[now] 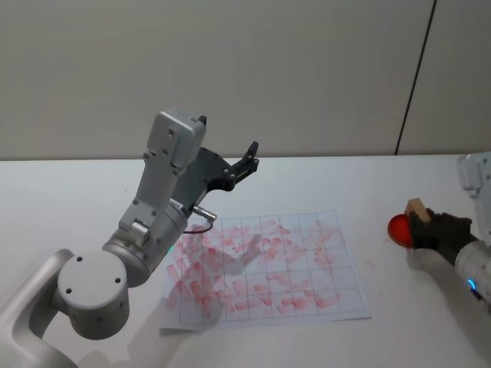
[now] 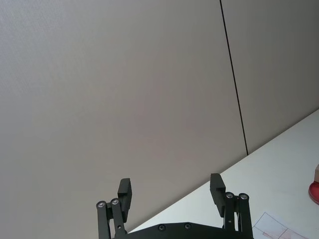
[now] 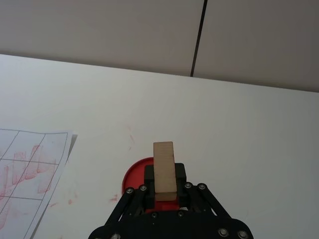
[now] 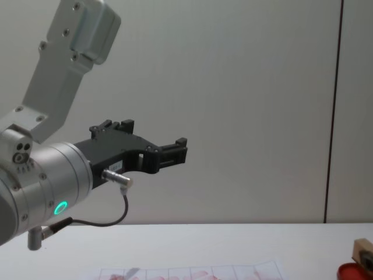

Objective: Use the one hand to pick up the stamp and affix it onto the A4 paper.

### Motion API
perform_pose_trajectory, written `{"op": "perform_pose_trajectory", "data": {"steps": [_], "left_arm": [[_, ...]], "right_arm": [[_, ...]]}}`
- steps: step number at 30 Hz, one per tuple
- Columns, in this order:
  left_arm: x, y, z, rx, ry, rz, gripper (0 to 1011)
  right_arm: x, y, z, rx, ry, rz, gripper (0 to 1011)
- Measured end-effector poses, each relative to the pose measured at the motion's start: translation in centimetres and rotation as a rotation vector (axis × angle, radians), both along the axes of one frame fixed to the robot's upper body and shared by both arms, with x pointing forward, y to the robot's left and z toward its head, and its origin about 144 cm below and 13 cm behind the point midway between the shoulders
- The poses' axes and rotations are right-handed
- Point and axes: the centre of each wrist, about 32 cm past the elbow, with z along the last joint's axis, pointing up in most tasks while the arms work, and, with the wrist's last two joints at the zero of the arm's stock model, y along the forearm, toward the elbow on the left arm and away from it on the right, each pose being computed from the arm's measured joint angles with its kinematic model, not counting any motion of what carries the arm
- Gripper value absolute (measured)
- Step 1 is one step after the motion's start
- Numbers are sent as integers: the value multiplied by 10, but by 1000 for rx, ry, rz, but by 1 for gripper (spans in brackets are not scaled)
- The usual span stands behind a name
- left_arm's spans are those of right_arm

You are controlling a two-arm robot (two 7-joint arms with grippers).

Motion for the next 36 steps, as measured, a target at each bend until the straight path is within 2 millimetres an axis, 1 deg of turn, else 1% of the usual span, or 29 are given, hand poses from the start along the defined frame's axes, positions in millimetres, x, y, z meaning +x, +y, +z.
{"op": "perform_pose_trajectory", "data": {"steps": [2, 4, 6, 9, 10, 11, 12, 13, 14, 15, 18, 19, 22, 23, 28, 36], "left_arm": [[0, 0, 0, 0, 0, 0, 1001], [0, 0, 0, 0, 0, 0, 1001], [0, 0, 0, 0, 0, 0, 1001], [0, 0, 0, 0, 0, 0, 1001], [0, 0, 0, 0, 0, 0, 1001], [0, 0, 0, 0, 0, 0, 1002], [0, 0, 0, 0, 0, 0, 1001], [0, 0, 0, 0, 0, 0, 1002], [0, 0, 0, 0, 0, 0, 1001], [0, 0, 0, 0, 0, 0, 1002], [0, 0, 0, 0, 0, 0, 1001], [0, 0, 0, 0, 0, 0, 1001], [0, 0, 0, 0, 0, 0, 1001], [0, 0, 0, 0, 0, 0, 1001], [0, 0, 0, 0, 0, 0, 1001], [0, 0, 0, 0, 0, 0, 1001]], "right_arm": [[0, 0, -1, 0, 5, 3, 227], [-1, 0, -2, 1, 13, 7, 259], [-1, 0, -3, 2, 17, 8, 343], [-1, 0, -4, 3, 21, 11, 400], [-2, 0, -5, 4, 20, 11, 456], [-2, 0, -5, 4, 20, 11, 485], [-2, 0, -5, 4, 17, 12, 545], [-2, 0, -5, 5, 14, 12, 564], [-2, 0, -4, 6, 6, 13, 624], [-2, 0, -4, 6, 6, 13, 624], [-4, 1, -2, 10, -23, 14, 705], [-4, 1, -1, 10, -30, 14, 762], [-5, 0, 1, 13, -54, 13, 816], [-6, 0, 3, 15, -72, 13, 869], [-10, 0, 9, 20, -138, 11, 998], [-18, 0, 19, 24, -243, 9, 1001]]}}
